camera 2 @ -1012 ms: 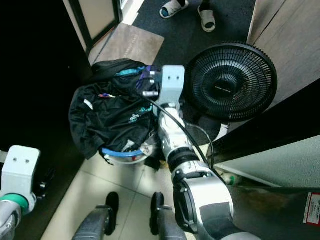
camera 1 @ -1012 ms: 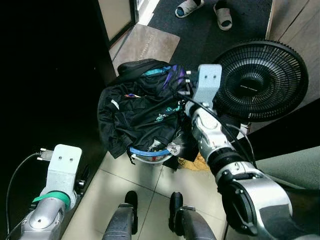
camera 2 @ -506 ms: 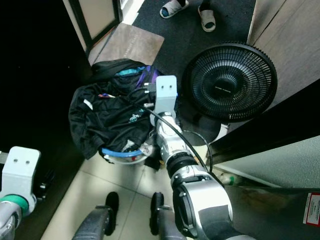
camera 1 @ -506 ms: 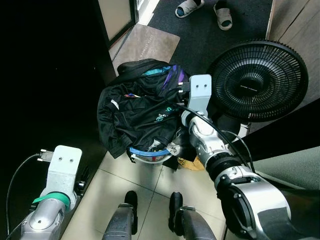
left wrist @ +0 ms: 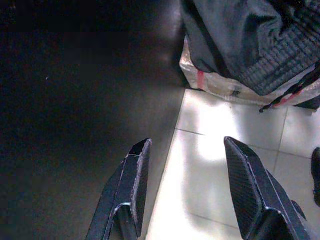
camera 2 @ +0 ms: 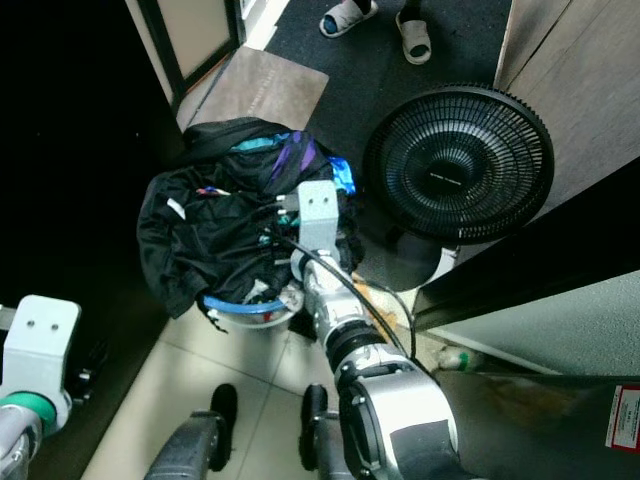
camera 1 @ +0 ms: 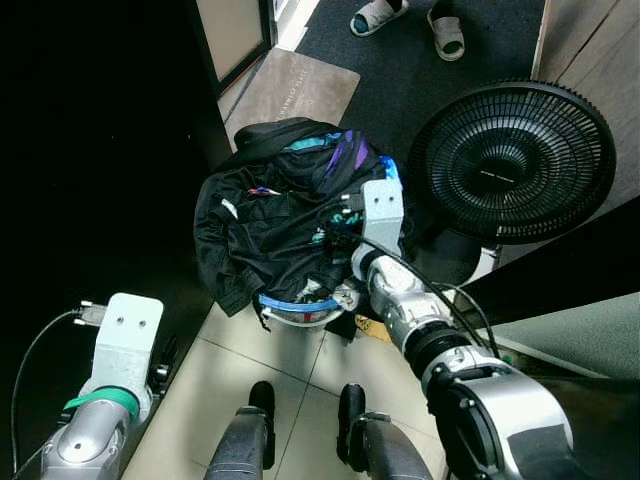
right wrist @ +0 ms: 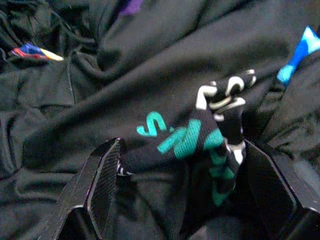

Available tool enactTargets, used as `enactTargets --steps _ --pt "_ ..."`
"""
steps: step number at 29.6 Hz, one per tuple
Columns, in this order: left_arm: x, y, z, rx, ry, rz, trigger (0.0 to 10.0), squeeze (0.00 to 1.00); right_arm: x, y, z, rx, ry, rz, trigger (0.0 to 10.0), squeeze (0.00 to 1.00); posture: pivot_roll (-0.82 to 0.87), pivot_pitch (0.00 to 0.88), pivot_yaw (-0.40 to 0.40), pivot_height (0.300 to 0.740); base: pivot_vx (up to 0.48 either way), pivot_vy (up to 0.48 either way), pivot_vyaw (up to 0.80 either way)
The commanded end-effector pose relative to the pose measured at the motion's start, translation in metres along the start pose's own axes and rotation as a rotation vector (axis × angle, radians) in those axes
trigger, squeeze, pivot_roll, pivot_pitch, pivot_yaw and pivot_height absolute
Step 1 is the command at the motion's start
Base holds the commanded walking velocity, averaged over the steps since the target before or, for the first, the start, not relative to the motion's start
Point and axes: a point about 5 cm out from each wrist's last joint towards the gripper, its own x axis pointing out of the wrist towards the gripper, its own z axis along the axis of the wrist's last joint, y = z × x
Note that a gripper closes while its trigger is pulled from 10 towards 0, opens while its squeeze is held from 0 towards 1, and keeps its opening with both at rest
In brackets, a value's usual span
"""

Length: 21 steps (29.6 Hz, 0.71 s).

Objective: Clothes washing

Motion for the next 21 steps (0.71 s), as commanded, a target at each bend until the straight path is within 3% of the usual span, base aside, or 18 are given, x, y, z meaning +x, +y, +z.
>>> enactTargets --steps 1,2,3,5,6,14,21 --pt "-0.005 0.001 -0.009 0.009 0.041 0.001 10.0 0.0 -0.005 0.001 -0.019 0.004 0.069 -0.003 10.0 0.0 0.49 0.586 0.034 0.74 0.0 0.0 0.0" --pt "-0.005 0.001 -0.009 0.009 0.042 0.002 10.0 0.0 -0.005 0.0 -0.019 0.004 0.067 -0.006 8.4 0.0 0.49 0.586 0.033 0.74 0.0 0.0 0.0" --pt "-0.006 0.001 -0.01 0.009 0.043 0.003 10.0 0.0 -0.005 -0.001 -0.018 0.008 0.066 -0.006 1.4 0.0 0.49 0.588 0.032 0.74 0.0 0.0 0.0" --pt "-0.006 0.001 -0.01 0.009 0.043 0.003 10.0 0.0 -0.005 -0.001 -0.018 0.008 0.066 -0.006 1.4 0.0 0.49 0.588 0.032 0.74 0.0 0.0 0.0" --pt "-0.006 0.001 -0.01 0.009 0.044 0.004 10.0 0.0 -0.004 -0.001 -0.018 0.021 0.068 -0.001 0.0 0.0 0.49 0.588 0.034 0.74 0.0 0.0 0.0" --pt "-0.006 0.002 -0.01 0.01 0.045 0.006 10.0 0.0 -0.004 0.002 -0.018 0.051 0.071 0.011 0.0 0.0 0.49 0.59 0.035 0.74 0.0 0.0 0.0" --pt "-0.006 0.001 -0.01 0.009 0.045 0.007 10.0 0.0 -0.003 -0.008 -0.01 0.016 0.032 -0.075 0.0 0.0 0.49 0.589 0.034 0.74 0.0 0.0 0.0"
